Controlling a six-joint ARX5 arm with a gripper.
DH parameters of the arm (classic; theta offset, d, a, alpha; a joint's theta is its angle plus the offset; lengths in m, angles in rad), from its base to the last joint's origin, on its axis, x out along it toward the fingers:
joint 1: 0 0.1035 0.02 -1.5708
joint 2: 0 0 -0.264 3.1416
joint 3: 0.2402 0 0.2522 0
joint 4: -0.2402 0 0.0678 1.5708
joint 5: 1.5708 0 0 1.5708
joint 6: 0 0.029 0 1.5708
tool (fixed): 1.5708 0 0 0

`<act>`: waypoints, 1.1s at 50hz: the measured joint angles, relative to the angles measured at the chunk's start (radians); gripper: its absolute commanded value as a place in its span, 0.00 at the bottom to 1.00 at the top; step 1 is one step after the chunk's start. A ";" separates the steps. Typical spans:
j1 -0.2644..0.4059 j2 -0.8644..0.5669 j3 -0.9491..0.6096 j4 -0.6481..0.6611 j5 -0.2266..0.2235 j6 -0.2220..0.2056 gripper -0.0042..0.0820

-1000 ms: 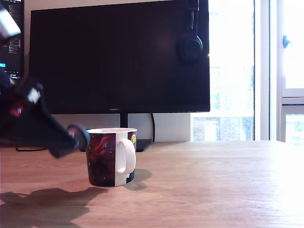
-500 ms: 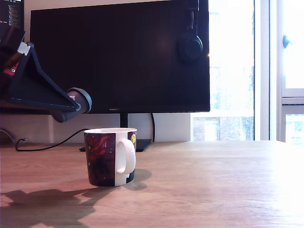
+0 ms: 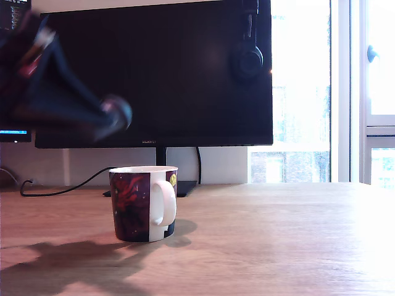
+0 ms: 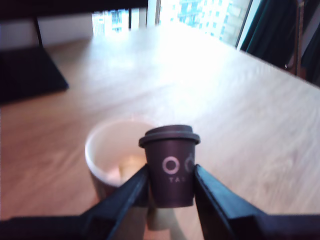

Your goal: Pick up the coffee capsules from the table one by one and drop them inside the nearest coffee cup

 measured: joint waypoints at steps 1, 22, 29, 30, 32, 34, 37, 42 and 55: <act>0.000 0.014 0.016 -0.006 0.000 0.000 0.17; 0.000 0.291 0.301 -0.259 0.004 0.060 0.17; 0.000 0.371 0.412 -0.355 0.003 0.078 0.17; 0.000 0.382 0.429 -0.374 0.002 0.078 0.17; 0.002 0.401 0.455 -0.410 0.000 0.079 0.17; 0.005 0.419 0.479 -0.441 -0.002 0.079 0.17; 0.012 0.441 0.502 -0.478 -0.003 0.097 0.17; 0.023 0.469 0.522 -0.519 -0.005 0.114 0.17; 0.055 0.478 0.523 -0.544 -0.016 0.124 0.17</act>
